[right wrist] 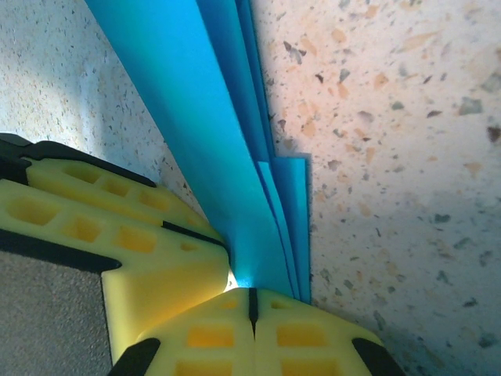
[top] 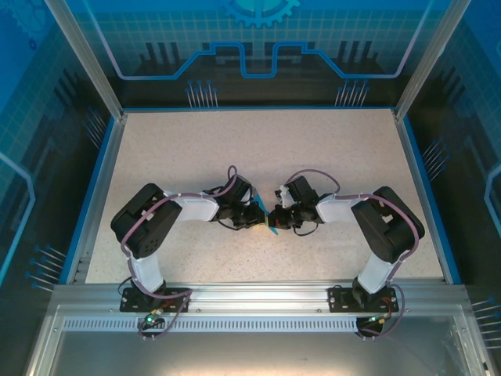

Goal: Fold a paper plane with a square sheet of paper (pick it up from the middle)

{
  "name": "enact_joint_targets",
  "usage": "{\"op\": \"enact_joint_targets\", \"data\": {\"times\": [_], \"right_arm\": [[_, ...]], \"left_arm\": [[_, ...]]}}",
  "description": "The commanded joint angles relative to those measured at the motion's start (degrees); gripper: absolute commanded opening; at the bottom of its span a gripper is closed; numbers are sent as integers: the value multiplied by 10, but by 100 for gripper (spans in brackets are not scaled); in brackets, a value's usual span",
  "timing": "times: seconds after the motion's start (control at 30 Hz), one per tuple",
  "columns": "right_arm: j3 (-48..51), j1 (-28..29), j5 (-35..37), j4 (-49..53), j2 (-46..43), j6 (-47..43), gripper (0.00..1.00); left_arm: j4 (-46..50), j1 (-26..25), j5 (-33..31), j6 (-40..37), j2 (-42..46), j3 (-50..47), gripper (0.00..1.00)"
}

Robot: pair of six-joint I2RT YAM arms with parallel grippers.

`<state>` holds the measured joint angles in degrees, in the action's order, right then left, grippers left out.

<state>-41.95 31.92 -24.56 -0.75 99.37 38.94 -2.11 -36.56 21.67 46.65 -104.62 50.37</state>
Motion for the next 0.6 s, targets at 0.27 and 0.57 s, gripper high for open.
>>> {"op": "enact_joint_targets", "data": {"times": [0.27, 0.57], "right_arm": [[40, 7, 70, 105, 63, -4, 0], [42, 7, 70, 102, 66, -4, 0]], "left_arm": [[-46, -4, -16, 13, 5, 6, 7], [-49, -4, -29, 11, 30, -5, 5]]}}
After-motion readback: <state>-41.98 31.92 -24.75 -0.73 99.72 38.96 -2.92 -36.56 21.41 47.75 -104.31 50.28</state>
